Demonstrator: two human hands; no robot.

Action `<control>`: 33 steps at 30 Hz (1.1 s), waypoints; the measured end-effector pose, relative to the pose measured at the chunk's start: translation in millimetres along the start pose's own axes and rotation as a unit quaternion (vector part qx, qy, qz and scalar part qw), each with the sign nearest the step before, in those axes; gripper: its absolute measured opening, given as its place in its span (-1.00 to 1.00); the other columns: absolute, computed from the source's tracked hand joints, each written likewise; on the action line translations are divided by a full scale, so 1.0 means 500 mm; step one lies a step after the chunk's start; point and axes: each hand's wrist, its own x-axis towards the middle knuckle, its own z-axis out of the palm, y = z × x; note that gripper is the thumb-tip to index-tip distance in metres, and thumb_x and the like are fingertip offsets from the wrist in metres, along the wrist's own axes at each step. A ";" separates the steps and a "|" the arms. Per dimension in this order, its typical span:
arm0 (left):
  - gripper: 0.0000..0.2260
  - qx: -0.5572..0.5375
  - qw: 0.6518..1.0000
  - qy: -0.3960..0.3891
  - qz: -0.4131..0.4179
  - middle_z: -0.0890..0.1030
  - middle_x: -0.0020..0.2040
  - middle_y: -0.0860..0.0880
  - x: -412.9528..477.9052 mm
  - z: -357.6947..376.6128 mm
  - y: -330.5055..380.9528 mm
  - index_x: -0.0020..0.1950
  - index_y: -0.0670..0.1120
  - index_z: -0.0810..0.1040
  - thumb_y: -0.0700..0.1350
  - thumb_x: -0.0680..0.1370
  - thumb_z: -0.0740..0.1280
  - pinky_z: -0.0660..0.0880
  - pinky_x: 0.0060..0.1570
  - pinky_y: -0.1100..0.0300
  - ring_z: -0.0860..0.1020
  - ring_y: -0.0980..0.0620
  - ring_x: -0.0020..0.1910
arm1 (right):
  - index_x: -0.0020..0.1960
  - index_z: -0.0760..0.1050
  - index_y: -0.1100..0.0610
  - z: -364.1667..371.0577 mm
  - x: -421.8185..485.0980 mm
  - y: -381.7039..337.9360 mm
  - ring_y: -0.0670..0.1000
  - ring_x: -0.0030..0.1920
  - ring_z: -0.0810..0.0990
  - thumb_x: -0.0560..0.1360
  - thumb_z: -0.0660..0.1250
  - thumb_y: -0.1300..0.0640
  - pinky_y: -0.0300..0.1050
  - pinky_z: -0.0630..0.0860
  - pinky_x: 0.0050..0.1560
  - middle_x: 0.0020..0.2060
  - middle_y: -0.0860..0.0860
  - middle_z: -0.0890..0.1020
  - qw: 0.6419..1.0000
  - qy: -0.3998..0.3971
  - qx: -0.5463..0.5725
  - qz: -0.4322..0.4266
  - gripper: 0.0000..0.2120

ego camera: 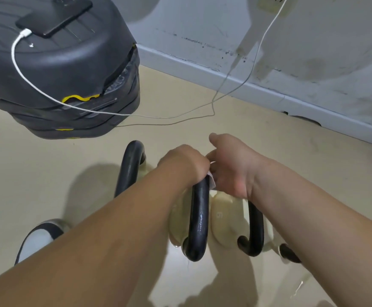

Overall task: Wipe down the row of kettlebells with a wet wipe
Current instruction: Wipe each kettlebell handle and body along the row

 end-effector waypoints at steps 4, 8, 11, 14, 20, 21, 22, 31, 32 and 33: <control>-0.78 -0.253 0.962 -0.092 -0.046 0.62 -0.29 -0.18 0.005 -0.008 0.011 -0.22 -0.20 0.51 -0.36 0.58 0.16 0.60 0.01 0.03 0.62 -0.16 -0.18 | 0.30 0.49 0.30 0.026 0.008 -0.011 0.25 -0.16 0.69 0.66 0.11 -0.09 0.12 0.68 -0.17 0.19 0.24 0.67 1.000 0.020 -0.006 0.013 -0.50; -0.72 -0.360 0.917 -0.129 -0.112 0.53 -0.41 -0.06 0.015 -0.001 0.001 -0.25 -0.15 0.47 -0.27 0.61 0.08 0.55 -0.01 0.06 0.53 -0.05 -0.34 | 0.04 0.53 0.21 0.042 0.021 -0.008 0.14 -0.24 0.66 0.65 0.11 -0.04 -0.05 0.61 -0.11 -0.23 0.13 0.61 0.998 0.042 -0.038 0.014 -0.65; -0.72 -0.391 0.902 -0.138 -0.118 0.53 -0.36 -0.05 0.015 0.003 -0.008 -0.24 -0.15 0.48 -0.22 0.61 0.09 0.52 -0.03 0.10 0.53 -0.04 -0.34 | 0.09 0.53 0.19 0.043 0.023 -0.009 0.13 -0.21 0.67 0.65 0.14 -0.09 0.00 0.63 0.06 -0.24 0.11 0.61 0.999 0.038 -0.031 0.023 -0.63; -0.70 -0.416 0.894 -0.121 -0.113 0.56 -0.40 -0.08 0.007 0.007 -0.010 -0.23 -0.17 0.49 -0.23 0.61 0.06 0.55 -0.07 0.03 0.55 -0.07 -0.33 | 0.25 0.56 0.26 0.039 0.016 -0.005 0.16 -0.17 0.68 0.65 0.14 -0.16 0.05 0.65 0.08 -0.14 0.14 0.63 0.999 0.033 -0.019 0.017 -0.48; -0.71 -0.448 0.888 -0.068 -0.078 0.55 -0.33 -0.10 -0.021 0.016 -0.017 -0.20 -0.17 0.47 -0.31 0.63 0.05 0.61 0.02 -0.02 0.55 -0.08 -0.32 | 0.09 0.51 0.26 0.028 -0.013 0.016 0.14 -0.30 0.66 0.68 0.15 -0.12 0.01 0.70 -0.08 -0.17 0.15 0.57 0.999 0.026 -0.009 -0.041 -0.57; -0.71 -0.455 0.885 -0.055 -0.079 0.56 -0.33 -0.12 -0.027 0.020 -0.016 -0.21 -0.18 0.48 -0.33 0.62 0.07 0.62 -0.09 0.02 0.56 -0.09 -0.33 | 0.02 0.49 0.22 0.027 -0.024 0.021 0.08 -0.41 0.64 0.69 0.15 -0.09 -0.08 0.67 -0.23 -0.22 0.12 0.56 0.998 0.031 -0.015 -0.058 -0.63; -0.72 -0.453 0.888 -0.036 -0.073 0.57 -0.32 -0.13 -0.029 0.028 -0.016 -0.22 -0.18 0.50 -0.34 0.61 0.10 0.61 -0.19 0.05 0.57 -0.11 -0.33 | -0.04 0.48 0.18 0.025 -0.035 0.031 0.02 -0.50 0.61 0.70 0.16 -0.06 -0.16 0.59 -0.36 -0.28 0.08 0.55 0.997 0.033 -0.020 -0.071 -0.66; -0.78 -0.449 0.878 0.119 0.121 0.32 -0.31 -0.06 -0.100 0.151 -0.081 -0.17 -0.18 0.27 -0.07 0.60 0.14 0.32 -0.27 0.00 0.28 -0.06 -0.31 | -0.20 0.25 0.15 0.056 -0.084 0.186 -0.02 -0.26 0.39 0.60 0.07 0.10 -0.08 0.38 -0.19 -0.30 -0.01 0.36 0.968 0.080 -0.086 -0.224 -0.78; -0.72 -0.474 0.867 0.105 0.113 0.29 -0.29 -0.07 -0.109 0.152 -0.083 -0.15 -0.20 0.26 -0.03 0.64 0.13 0.30 -0.26 0.03 0.27 -0.02 -0.30 | -0.18 0.26 0.19 0.052 -0.088 0.200 -0.07 -0.33 0.41 0.66 0.06 0.14 -0.17 0.39 -0.27 -0.32 -0.01 0.36 0.966 0.081 -0.088 -0.229 -0.75; -0.63 -0.454 0.878 0.098 0.112 0.33 -0.26 -0.08 -0.113 0.159 -0.092 -0.14 -0.23 0.31 0.06 0.66 0.13 0.33 -0.23 0.04 0.30 -0.02 -0.29 | -0.16 0.29 0.21 0.049 -0.093 0.212 -0.10 -0.39 0.44 0.68 0.04 0.14 -0.24 0.41 -0.36 -0.34 0.01 0.38 0.967 0.075 -0.091 -0.227 -0.73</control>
